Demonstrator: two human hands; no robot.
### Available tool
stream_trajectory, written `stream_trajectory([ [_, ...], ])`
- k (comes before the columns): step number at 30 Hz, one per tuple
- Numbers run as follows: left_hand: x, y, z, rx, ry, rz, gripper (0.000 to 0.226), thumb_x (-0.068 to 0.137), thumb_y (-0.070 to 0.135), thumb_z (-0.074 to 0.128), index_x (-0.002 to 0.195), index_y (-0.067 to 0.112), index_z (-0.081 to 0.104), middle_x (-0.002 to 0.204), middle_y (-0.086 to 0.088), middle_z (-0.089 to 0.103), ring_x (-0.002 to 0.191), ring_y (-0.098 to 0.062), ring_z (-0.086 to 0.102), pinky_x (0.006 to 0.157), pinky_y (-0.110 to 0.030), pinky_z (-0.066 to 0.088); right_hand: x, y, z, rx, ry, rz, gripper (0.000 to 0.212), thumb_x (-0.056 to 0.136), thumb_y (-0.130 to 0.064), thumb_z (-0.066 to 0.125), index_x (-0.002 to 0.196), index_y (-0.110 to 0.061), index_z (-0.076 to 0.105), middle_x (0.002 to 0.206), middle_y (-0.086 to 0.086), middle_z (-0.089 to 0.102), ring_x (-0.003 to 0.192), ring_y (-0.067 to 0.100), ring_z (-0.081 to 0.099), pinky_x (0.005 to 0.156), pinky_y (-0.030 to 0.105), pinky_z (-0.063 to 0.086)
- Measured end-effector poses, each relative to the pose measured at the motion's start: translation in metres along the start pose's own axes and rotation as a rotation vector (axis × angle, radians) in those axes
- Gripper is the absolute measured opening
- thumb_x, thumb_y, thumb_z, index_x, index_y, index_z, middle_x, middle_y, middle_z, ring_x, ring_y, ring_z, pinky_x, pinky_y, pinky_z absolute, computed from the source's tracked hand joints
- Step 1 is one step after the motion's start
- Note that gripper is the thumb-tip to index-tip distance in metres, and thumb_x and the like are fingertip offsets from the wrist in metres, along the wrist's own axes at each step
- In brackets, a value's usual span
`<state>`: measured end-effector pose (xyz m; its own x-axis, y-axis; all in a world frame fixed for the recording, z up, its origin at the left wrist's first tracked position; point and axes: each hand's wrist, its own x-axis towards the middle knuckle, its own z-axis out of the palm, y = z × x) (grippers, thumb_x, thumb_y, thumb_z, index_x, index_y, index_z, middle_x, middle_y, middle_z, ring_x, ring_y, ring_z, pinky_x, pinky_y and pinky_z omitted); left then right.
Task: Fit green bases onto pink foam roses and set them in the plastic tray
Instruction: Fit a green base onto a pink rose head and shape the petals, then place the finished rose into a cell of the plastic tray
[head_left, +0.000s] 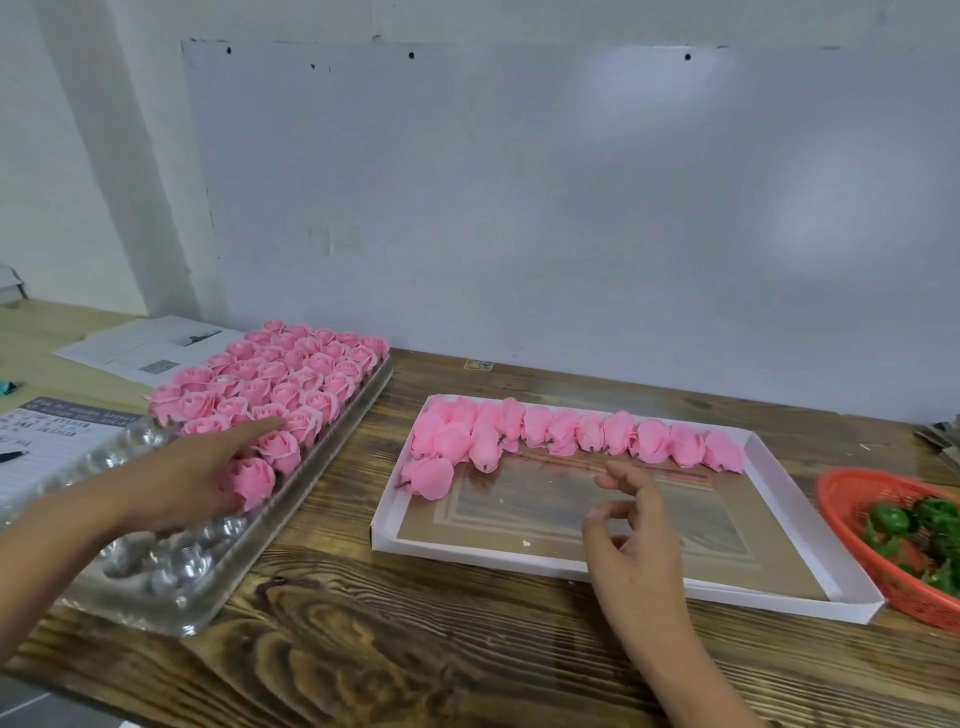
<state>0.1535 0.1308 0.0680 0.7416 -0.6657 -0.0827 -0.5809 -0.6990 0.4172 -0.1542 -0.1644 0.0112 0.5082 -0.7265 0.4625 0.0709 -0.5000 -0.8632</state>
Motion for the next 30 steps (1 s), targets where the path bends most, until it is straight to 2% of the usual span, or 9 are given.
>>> stream_trajectory([
  [2, 0.0, 0.002, -0.001, 0.018, 0.029, -0.005, 0.1, 0.081, 0.009, 0.077, 0.148, 0.053, 0.018, 0.141, -0.004, 0.059, 0.086, -0.002, 0.066, 0.063, -0.016, 0.054, 0.0, -0.001, 0.0, 0.007, -0.002, 0.0, 0.046, 0.089, 0.001, 0.056, 0.118, -0.035, 0.05, 0.111, -0.02, 0.058, 0.092, 0.009, 0.058, 0.065, 0.011, 0.045],
  [5, -0.001, 0.004, 0.002, 0.13, 0.033, 0.02, 0.095, 0.083, 0.003, 0.073, 0.154, 0.042, 0.023, 0.142, -0.006, 0.059, 0.105, -0.017, 0.068, 0.08, -0.025, 0.058, 0.0, -0.003, 0.0, 0.004, -0.004, 0.002, 0.048, 0.089, 0.001, 0.056, 0.116, -0.038, 0.049, 0.112, -0.021, 0.058, 0.092, 0.008, 0.058, 0.066, 0.012, 0.045],
  [7, -0.002, 0.005, 0.003, 0.138, 0.035, 0.026, 0.093, 0.084, -0.004, 0.066, 0.155, 0.039, 0.024, 0.141, -0.007, 0.06, 0.098, -0.021, 0.07, 0.076, -0.029, 0.062, 0.0, -0.004, 0.0, 0.003, -0.003, 0.001, 0.05, 0.089, 0.001, 0.056, 0.115, -0.04, 0.048, 0.112, -0.02, 0.058, 0.092, 0.008, 0.058, 0.066, 0.013, 0.046],
  [12, -0.001, 0.008, 0.003, 0.195, 0.039, 0.028, 0.093, 0.084, -0.009, 0.06, 0.155, 0.039, 0.024, 0.143, -0.007, 0.058, 0.091, -0.003, 0.06, 0.059, -0.014, 0.053, -0.001, -0.005, -0.001, -0.002, -0.005, 0.007, 0.05, 0.089, 0.001, 0.056, 0.115, -0.041, 0.048, 0.11, -0.021, 0.058, 0.089, 0.006, 0.058, 0.066, 0.012, 0.045],
  [18, -0.015, 0.015, -0.009, 0.314, 0.014, 0.026, 0.091, 0.081, 0.013, 0.078, 0.154, 0.038, 0.029, 0.143, 0.007, 0.057, 0.108, -0.006, 0.062, 0.095, -0.028, 0.054, 0.0, -0.006, 0.0, -0.027, -0.018, 0.021, 0.05, 0.089, 0.0, 0.055, 0.109, -0.045, 0.05, 0.105, -0.015, 0.061, 0.087, 0.004, 0.059, 0.064, 0.011, 0.046],
  [21, -0.023, 0.031, -0.012, 0.342, 0.176, 0.027, 0.072, 0.087, 0.021, 0.074, 0.149, 0.034, 0.041, 0.142, 0.006, 0.058, 0.115, -0.01, 0.062, 0.102, -0.035, 0.051, 0.0, -0.007, 0.0, -0.047, -0.016, 0.012, 0.049, 0.089, 0.001, 0.057, 0.104, -0.045, 0.051, 0.101, -0.014, 0.063, 0.089, 0.003, 0.059, 0.064, 0.009, 0.045],
  [24, -0.034, 0.077, 0.013, 0.198, 0.345, 0.19, 0.041, 0.093, 0.032, 0.065, 0.133, 0.039, 0.059, 0.125, 0.017, 0.066, 0.104, -0.002, 0.062, 0.093, -0.03, 0.053, 0.0, -0.007, -0.001, -0.099, -0.022, 0.003, 0.049, 0.088, 0.0, 0.058, 0.101, -0.046, 0.051, 0.098, -0.016, 0.063, 0.091, 0.001, 0.059, 0.066, 0.008, 0.044],
  [27, -0.049, 0.129, 0.063, 0.057, 0.18, 0.415, 0.027, 0.095, 0.038, 0.063, 0.12, 0.048, 0.064, 0.114, 0.037, 0.056, 0.108, 0.013, 0.054, 0.093, -0.007, 0.038, 0.001, -0.005, -0.001, -0.118, -0.027, 0.02, 0.048, 0.088, 0.0, 0.057, 0.1, -0.045, 0.051, 0.095, -0.013, 0.064, 0.088, 0.001, 0.059, 0.066, 0.009, 0.044],
  [30, -0.047, 0.155, 0.112, 0.096, 0.065, 0.555, 0.039, 0.097, 0.048, 0.056, 0.135, 0.041, 0.054, 0.129, 0.03, 0.05, 0.123, 0.006, 0.047, 0.098, -0.005, 0.029, 0.002, -0.003, -0.002, -0.141, -0.045, 0.031, 0.045, 0.088, 0.0, 0.058, 0.102, -0.042, 0.052, 0.094, -0.013, 0.063, 0.087, 0.001, 0.058, 0.066, 0.009, 0.044],
])
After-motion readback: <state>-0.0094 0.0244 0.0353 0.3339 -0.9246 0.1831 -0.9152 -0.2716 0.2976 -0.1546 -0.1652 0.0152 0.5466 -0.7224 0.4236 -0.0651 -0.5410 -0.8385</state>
